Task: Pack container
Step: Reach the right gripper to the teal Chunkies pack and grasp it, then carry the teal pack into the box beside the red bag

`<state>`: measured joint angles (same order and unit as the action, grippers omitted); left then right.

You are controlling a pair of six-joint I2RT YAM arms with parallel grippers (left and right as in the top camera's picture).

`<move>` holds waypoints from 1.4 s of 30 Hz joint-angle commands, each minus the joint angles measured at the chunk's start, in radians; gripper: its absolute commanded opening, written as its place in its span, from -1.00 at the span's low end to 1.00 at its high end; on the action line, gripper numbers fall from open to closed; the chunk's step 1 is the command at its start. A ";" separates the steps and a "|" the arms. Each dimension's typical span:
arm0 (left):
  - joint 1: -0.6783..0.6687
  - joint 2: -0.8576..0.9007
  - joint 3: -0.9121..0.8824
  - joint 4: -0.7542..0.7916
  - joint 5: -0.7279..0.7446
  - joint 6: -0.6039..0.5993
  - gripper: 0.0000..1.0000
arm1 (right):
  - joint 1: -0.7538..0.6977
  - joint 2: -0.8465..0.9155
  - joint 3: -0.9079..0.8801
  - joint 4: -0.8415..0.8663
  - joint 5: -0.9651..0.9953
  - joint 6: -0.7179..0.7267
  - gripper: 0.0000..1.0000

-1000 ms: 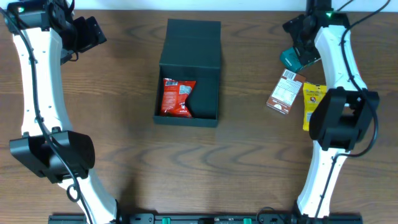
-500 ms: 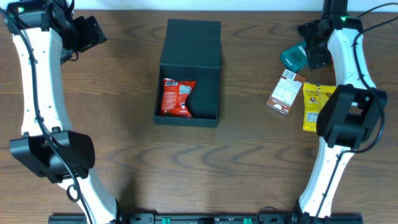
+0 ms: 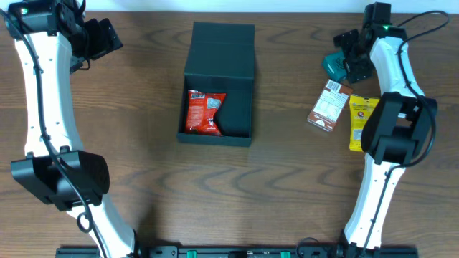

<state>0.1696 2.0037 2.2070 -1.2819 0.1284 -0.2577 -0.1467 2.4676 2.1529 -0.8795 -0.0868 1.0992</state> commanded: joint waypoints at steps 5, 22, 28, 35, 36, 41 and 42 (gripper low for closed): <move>0.006 0.004 -0.001 0.000 0.003 0.007 0.91 | 0.001 0.045 0.002 0.006 -0.049 -0.054 0.94; 0.006 0.004 -0.001 0.006 0.003 -0.010 0.91 | -0.006 0.046 0.024 -0.008 -0.146 -0.220 0.12; 0.006 0.004 -0.001 0.011 0.003 -0.012 0.91 | 0.015 0.046 0.160 -0.132 -0.157 -0.394 0.10; 0.006 0.004 -0.001 0.015 0.003 -0.012 0.91 | 0.112 0.046 0.486 -0.451 -0.162 -0.631 0.15; 0.006 0.004 -0.001 0.015 0.003 -0.012 0.91 | 0.137 0.046 0.528 -0.498 -0.169 -0.653 0.18; 0.006 0.004 -0.001 0.014 0.003 -0.012 0.91 | 0.276 0.046 0.630 -0.665 -0.213 -0.705 0.24; 0.006 0.004 -0.001 0.014 0.003 -0.012 0.91 | 0.314 0.046 0.631 -0.697 -0.213 -0.716 0.27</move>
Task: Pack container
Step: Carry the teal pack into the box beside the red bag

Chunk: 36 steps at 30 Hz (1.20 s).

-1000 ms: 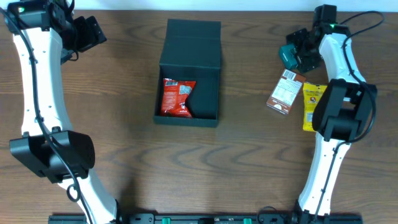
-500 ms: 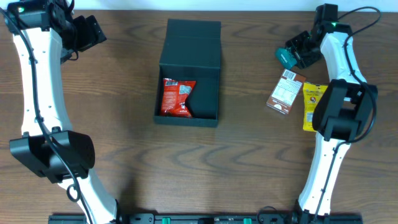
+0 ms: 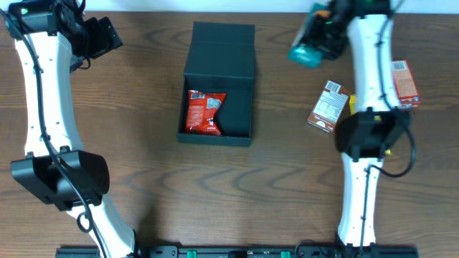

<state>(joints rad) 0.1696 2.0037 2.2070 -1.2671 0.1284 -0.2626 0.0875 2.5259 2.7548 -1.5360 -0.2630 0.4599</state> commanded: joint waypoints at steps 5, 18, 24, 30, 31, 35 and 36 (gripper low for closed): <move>0.006 0.004 -0.001 -0.001 0.003 -0.006 0.91 | 0.218 -0.012 0.025 -0.134 -0.036 -0.105 0.33; 0.006 0.004 -0.001 -0.002 0.003 0.024 0.91 | 0.427 -0.012 -0.033 -0.163 0.035 -0.099 0.10; 0.006 0.004 -0.001 -0.001 0.003 0.024 0.91 | 0.426 -0.012 -0.146 -0.163 0.060 -0.070 0.06; 0.006 0.004 -0.001 0.000 0.003 0.024 0.91 | 0.421 -0.012 -0.288 -0.163 0.109 -0.015 -0.04; 0.006 0.004 -0.001 0.000 0.003 0.024 0.91 | 0.417 -0.012 -0.296 -0.163 0.109 -0.006 -0.04; 0.006 0.004 -0.001 0.004 0.003 0.024 0.91 | 0.414 -0.013 -0.298 -0.163 0.097 -0.023 0.05; 0.006 0.004 -0.001 0.005 0.003 0.024 0.91 | 0.414 -0.014 -0.298 -0.163 0.075 -0.045 0.08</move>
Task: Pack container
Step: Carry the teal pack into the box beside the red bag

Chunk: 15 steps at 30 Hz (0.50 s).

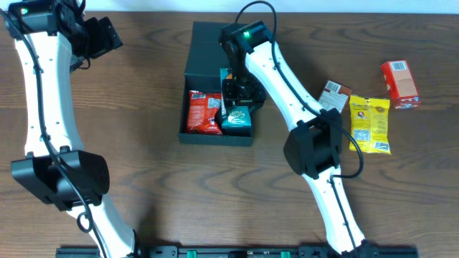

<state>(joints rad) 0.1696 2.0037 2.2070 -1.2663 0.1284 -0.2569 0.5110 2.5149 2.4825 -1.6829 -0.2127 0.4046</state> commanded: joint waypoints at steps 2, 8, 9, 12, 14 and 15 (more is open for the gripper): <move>0.006 0.004 -0.001 0.007 0.003 0.018 0.91 | -0.010 -0.006 -0.025 -0.016 -0.028 -0.018 0.17; 0.006 0.004 -0.001 0.008 0.003 0.018 0.91 | -0.005 -0.038 -0.025 -0.016 -0.049 -0.040 0.51; 0.006 0.004 -0.001 0.010 0.003 0.018 0.91 | -0.005 -0.051 -0.025 -0.016 -0.032 -0.039 0.63; 0.006 0.004 -0.001 0.012 0.003 0.018 0.91 | -0.009 -0.089 -0.018 -0.015 0.035 -0.039 0.90; 0.006 0.004 -0.001 0.013 0.003 0.018 0.91 | -0.010 -0.112 -0.006 -0.006 0.079 -0.039 0.87; 0.006 0.004 -0.001 0.013 0.003 0.018 0.91 | -0.010 -0.124 0.001 0.004 0.098 -0.039 0.80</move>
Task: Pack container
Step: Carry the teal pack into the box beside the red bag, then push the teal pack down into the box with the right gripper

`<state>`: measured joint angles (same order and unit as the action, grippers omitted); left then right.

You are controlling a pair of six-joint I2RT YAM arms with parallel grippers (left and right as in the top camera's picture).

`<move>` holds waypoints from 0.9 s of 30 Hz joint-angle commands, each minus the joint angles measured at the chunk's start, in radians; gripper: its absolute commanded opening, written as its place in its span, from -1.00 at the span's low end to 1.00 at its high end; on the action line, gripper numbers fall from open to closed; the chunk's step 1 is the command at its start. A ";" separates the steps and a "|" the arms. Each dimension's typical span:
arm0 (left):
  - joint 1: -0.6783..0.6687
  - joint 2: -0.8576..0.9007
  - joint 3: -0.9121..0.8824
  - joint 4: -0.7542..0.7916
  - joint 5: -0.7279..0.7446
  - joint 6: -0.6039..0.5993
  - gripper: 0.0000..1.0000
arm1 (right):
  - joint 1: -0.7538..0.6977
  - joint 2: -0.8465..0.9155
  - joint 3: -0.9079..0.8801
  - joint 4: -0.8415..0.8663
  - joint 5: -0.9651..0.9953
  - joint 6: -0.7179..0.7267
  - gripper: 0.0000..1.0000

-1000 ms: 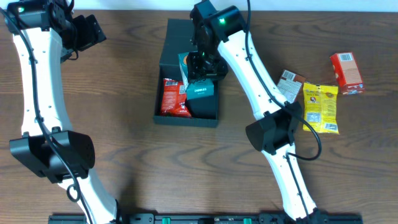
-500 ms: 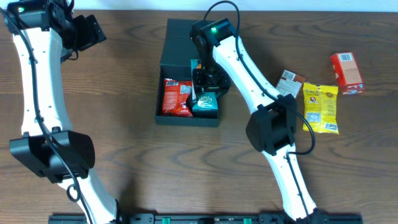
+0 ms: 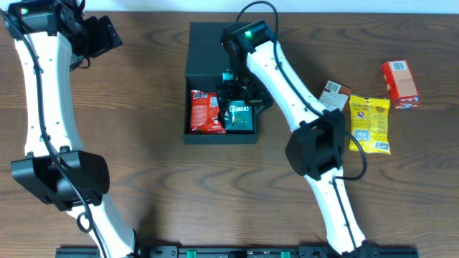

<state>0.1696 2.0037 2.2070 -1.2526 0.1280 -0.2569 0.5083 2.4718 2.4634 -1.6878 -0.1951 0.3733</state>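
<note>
A dark box (image 3: 215, 54) with its lid folded back sits at the table's middle back. A red snack bag (image 3: 204, 113) lies in its left half. Beside it, in the right half, a teal packet (image 3: 240, 117) lies flat with its label up. My right gripper (image 3: 242, 94) hangs over the box just behind the teal packet, and its fingers look spread apart and off the packet. Far from the box, at the back left corner, is my left gripper (image 3: 106, 36); its fingers do not show clearly.
Right of the box lie a brown and white carton (image 3: 334, 93), a yellow packet (image 3: 369, 123) and a red carton (image 3: 399, 84). The right arm (image 3: 287, 79) reaches across the table between them and the box.
The teal packet now lies flatter and more exposed in the box's right half. The right gripper has drawn back a little and looks opened. The box has shifted slightly to the right.
The right gripper was at the teal packet by the loose snacks at the far right. Then it held the packet in the air, nearer the box. Then it was down in the box's right half. Now the packet rests there beside the red bag. The left arm stayed still.
</note>
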 commanded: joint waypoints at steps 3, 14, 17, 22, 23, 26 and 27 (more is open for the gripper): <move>0.006 0.004 -0.001 0.000 0.003 0.018 0.91 | -0.006 -0.118 0.048 0.075 0.140 -0.008 0.21; 0.006 0.004 -0.001 -0.012 0.004 0.017 0.91 | -0.015 -0.063 0.035 0.437 0.296 -0.039 -0.97; 0.006 0.004 -0.001 -0.015 0.004 0.017 0.91 | -0.021 -0.016 0.035 0.472 0.326 -0.042 -0.98; 0.006 0.004 -0.001 -0.018 0.004 0.017 0.91 | -0.037 0.032 0.035 0.418 0.286 -0.042 -0.97; 0.006 0.004 -0.001 -0.019 0.003 0.017 0.91 | -0.037 0.032 0.035 0.402 0.283 -0.047 -0.97; 0.006 0.004 -0.001 -0.018 0.004 0.017 0.91 | -0.037 0.033 0.035 0.371 0.273 -0.087 -0.97; 0.006 0.004 -0.001 -0.018 0.004 0.017 0.91 | -0.038 0.034 0.035 0.363 0.273 -0.088 -0.97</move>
<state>0.1696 2.0037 2.2070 -1.2652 0.1280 -0.2573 0.4702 2.5114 2.4969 -1.3136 0.0834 0.3244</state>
